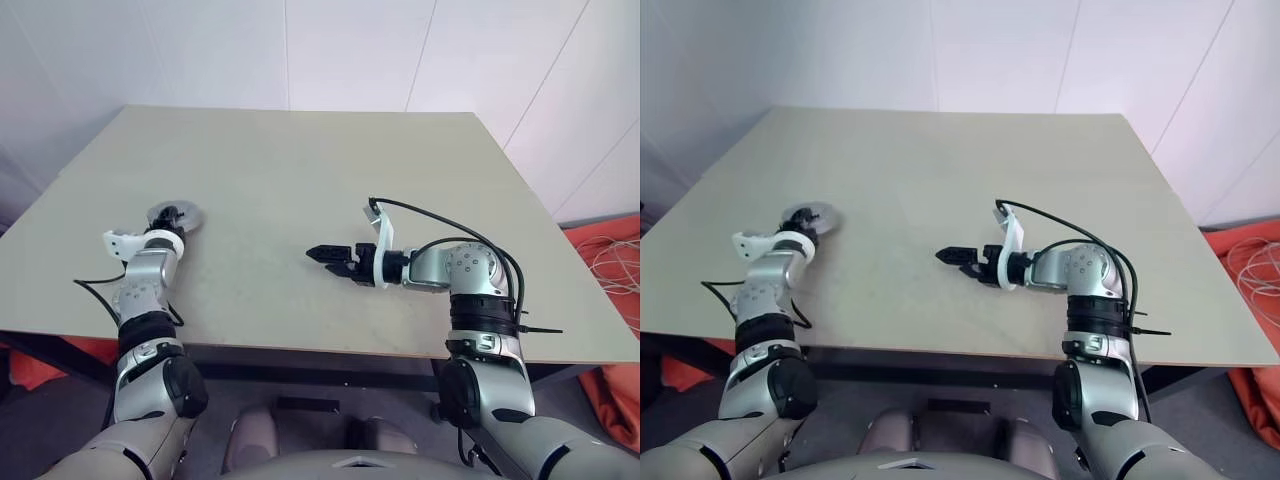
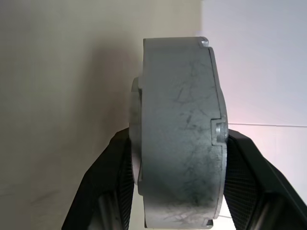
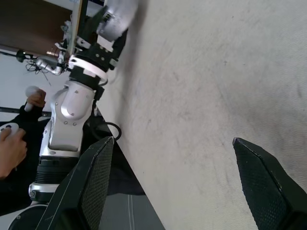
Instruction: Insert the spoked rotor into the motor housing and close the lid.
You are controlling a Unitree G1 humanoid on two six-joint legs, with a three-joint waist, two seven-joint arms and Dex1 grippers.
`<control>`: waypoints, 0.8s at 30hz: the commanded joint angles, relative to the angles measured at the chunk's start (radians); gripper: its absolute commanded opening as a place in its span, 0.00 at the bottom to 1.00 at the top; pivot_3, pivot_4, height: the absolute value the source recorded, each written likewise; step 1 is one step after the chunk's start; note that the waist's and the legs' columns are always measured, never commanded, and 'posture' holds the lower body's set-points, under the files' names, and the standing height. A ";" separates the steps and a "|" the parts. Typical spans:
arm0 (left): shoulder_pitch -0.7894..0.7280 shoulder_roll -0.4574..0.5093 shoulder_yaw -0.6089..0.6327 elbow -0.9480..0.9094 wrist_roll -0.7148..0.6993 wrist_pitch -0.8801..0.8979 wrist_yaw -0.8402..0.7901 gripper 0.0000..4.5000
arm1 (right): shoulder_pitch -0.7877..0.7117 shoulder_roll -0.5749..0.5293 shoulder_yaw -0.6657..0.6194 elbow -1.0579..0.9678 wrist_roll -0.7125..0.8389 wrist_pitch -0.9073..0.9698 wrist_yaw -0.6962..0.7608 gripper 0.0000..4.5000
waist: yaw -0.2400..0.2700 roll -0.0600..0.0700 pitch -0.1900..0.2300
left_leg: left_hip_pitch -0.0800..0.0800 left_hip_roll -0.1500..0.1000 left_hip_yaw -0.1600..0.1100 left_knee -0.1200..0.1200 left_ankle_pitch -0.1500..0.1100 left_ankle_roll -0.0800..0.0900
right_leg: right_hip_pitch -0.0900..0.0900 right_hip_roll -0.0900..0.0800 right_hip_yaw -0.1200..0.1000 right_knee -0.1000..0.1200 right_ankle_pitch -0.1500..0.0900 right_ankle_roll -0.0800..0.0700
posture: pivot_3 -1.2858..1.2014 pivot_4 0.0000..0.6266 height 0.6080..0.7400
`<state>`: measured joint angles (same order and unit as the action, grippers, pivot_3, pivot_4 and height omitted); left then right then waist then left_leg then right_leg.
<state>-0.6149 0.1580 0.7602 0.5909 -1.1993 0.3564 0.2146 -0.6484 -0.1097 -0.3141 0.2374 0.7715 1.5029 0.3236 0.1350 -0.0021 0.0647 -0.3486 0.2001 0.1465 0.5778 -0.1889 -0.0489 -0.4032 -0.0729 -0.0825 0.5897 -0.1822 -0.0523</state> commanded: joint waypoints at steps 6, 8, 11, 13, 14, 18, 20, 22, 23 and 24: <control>-0.028 -0.005 0.035 -0.056 0.005 -0.018 0.078 0.76 | -0.014 -0.001 -0.014 -0.050 0.010 0.007 0.001 1.00 | -0.002 -0.001 0.000 | 0.000 0.000 0.000 0.000 0.000 0.000 | 0.001 0.000 0.000 0.000 0.000 -0.001 | 0.52 0.00 1.00; -0.017 -0.017 0.037 -0.086 0.006 -0.019 0.119 0.90 | -0.015 0.000 -0.015 -0.051 0.009 0.009 -0.001 1.00 | -0.003 -0.001 -0.001 | 0.000 0.000 0.000 0.000 0.000 0.000 | 0.002 0.000 0.000 0.000 0.000 -0.001 | 0.52 0.00 1.00; 0.011 -0.047 0.034 -0.165 0.011 -0.017 0.219 0.99 | -0.017 -0.001 -0.016 -0.055 0.010 0.014 -0.002 1.00 | -0.006 -0.001 -0.001 | 0.001 0.000 0.000 0.000 0.000 0.000 | 0.003 0.000 0.001 0.000 0.000 -0.001 | 0.52 0.00 1.00; 0.029 -0.074 0.034 -0.227 0.010 -0.020 0.296 0.99 | -0.018 -0.001 -0.018 -0.059 0.011 0.018 -0.004 1.00 | -0.008 -0.001 -0.001 | 0.000 0.000 0.000 0.000 0.000 0.000 | 0.003 0.000 0.001 0.000 0.000 -0.001 | 0.52 0.00 1.00; 0.046 -0.094 0.033 -0.267 0.007 -0.015 0.353 0.99 | -0.017 0.000 -0.019 -0.062 0.011 0.020 -0.004 1.00 | -0.008 -0.001 -0.001 | 0.000 0.000 0.000 0.000 0.000 0.000 | 0.003 0.000 0.001 0.001 0.000 -0.001 | 0.52 0.00 1.00; 0.134 -0.183 -0.009 -0.462 -0.034 0.055 0.544 0.99 | -0.015 -0.002 -0.020 -0.068 0.013 0.024 -0.003 1.00 | -0.011 -0.001 -0.002 | 0.000 0.000 0.000 0.000 0.000 0.001 | 0.003 0.000 0.001 0.001 0.000 -0.001 | 0.52 0.00 1.00; 0.180 -0.225 -0.047 -0.558 -0.043 0.086 0.620 0.99 | -0.015 -0.005 -0.018 -0.069 0.012 0.027 0.000 1.00 | -0.010 0.000 -0.003 | 0.000 -0.001 0.001 0.000 -0.001 0.001 | 0.003 0.000 0.001 0.000 -0.001 -0.001 | 0.52 0.00 1.00; 0.223 -0.249 -0.096 -0.633 -0.036 0.119 0.671 0.99 | -0.017 -0.008 -0.015 -0.070 0.011 0.027 0.003 1.00 | -0.009 0.001 -0.004 | 0.001 -0.002 0.001 0.000 -0.001 0.001 | 0.004 0.000 0.001 0.000 -0.001 -0.001 | 0.52 0.00 1.00; 0.242 -0.251 -0.125 -0.664 -0.026 0.141 0.681 0.99 | -0.018 -0.009 -0.014 -0.070 0.010 0.026 0.004 1.00 | -0.009 0.001 -0.004 | 0.001 -0.002 0.001 0.001 -0.001 0.001 | 0.004 0.000 0.001 0.000 -0.001 -0.001 | 0.52 0.00 1.00; 0.261 -0.241 -0.160 -0.688 -0.007 0.167 0.674 0.99 | -0.018 -0.012 -0.009 -0.071 0.007 0.023 0.006 1.00 | -0.008 0.001 -0.005 | 0.001 -0.002 0.001 0.001 -0.001 0.001 | 0.005 0.000 0.001 0.000 -0.001 -0.001 | 0.52 0.00 1.00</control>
<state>-0.3801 -0.0760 0.6433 -0.0823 -1.2279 0.4776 0.8439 -0.6484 -0.1151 -0.3205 0.2125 0.7705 1.5275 0.3224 0.1266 -0.0007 0.0598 -0.3475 0.1985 0.1471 0.5798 -0.1898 -0.0475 -0.3985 -0.0733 -0.0812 0.5896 -0.1829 -0.0526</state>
